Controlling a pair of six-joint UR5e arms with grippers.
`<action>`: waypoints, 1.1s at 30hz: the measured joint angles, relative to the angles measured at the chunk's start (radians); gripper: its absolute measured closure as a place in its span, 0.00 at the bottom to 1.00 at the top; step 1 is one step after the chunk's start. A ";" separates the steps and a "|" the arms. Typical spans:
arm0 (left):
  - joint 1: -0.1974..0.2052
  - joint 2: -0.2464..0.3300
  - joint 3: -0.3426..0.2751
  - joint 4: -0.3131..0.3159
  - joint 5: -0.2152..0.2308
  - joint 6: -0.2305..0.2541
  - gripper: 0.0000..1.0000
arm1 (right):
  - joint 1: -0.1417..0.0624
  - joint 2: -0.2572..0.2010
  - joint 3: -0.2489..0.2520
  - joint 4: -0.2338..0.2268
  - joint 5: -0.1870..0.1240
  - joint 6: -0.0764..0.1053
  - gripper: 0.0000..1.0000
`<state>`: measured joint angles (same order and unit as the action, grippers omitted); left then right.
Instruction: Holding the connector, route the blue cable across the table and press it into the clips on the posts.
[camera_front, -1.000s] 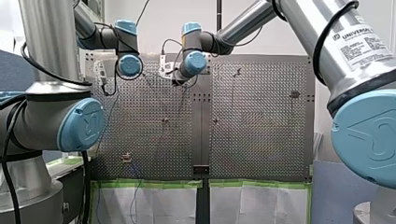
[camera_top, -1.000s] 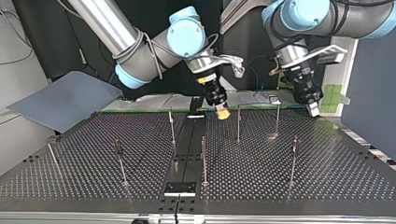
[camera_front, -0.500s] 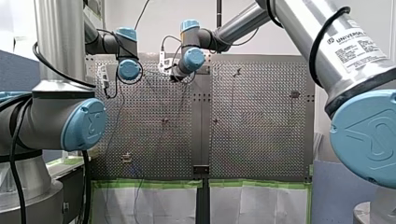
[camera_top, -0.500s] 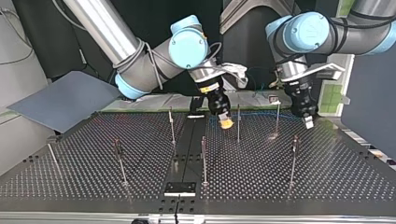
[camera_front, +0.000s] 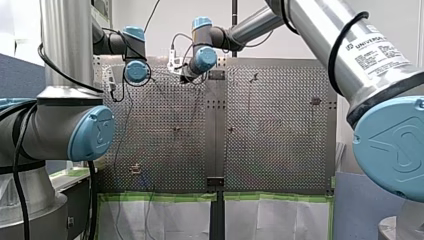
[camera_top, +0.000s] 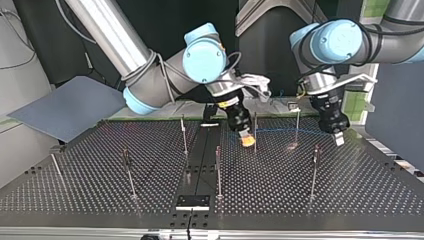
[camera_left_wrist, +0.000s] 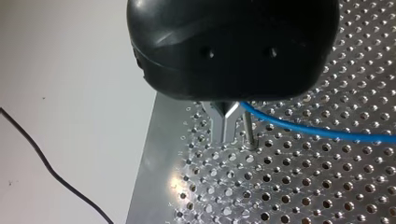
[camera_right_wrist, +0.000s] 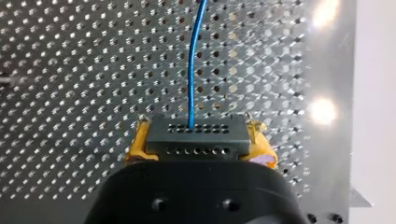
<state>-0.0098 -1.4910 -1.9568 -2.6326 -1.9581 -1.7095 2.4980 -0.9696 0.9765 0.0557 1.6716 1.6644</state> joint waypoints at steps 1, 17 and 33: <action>0.002 0.000 0.000 0.001 0.004 -0.002 1.00 | -0.001 0.002 -0.010 0.001 -0.004 0.001 1.00; 0.045 -0.058 0.013 0.041 0.073 -0.020 1.00 | -0.014 0.058 -0.137 0.023 -0.026 0.002 1.00; 0.126 -0.125 0.057 0.089 0.187 -0.050 1.00 | -0.021 0.123 -0.272 0.018 -0.049 -0.004 1.00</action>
<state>0.1165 -1.6162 -1.8998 -2.5435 -1.7710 -1.7597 2.4774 -0.8468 0.7047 0.0738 1.6224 1.6602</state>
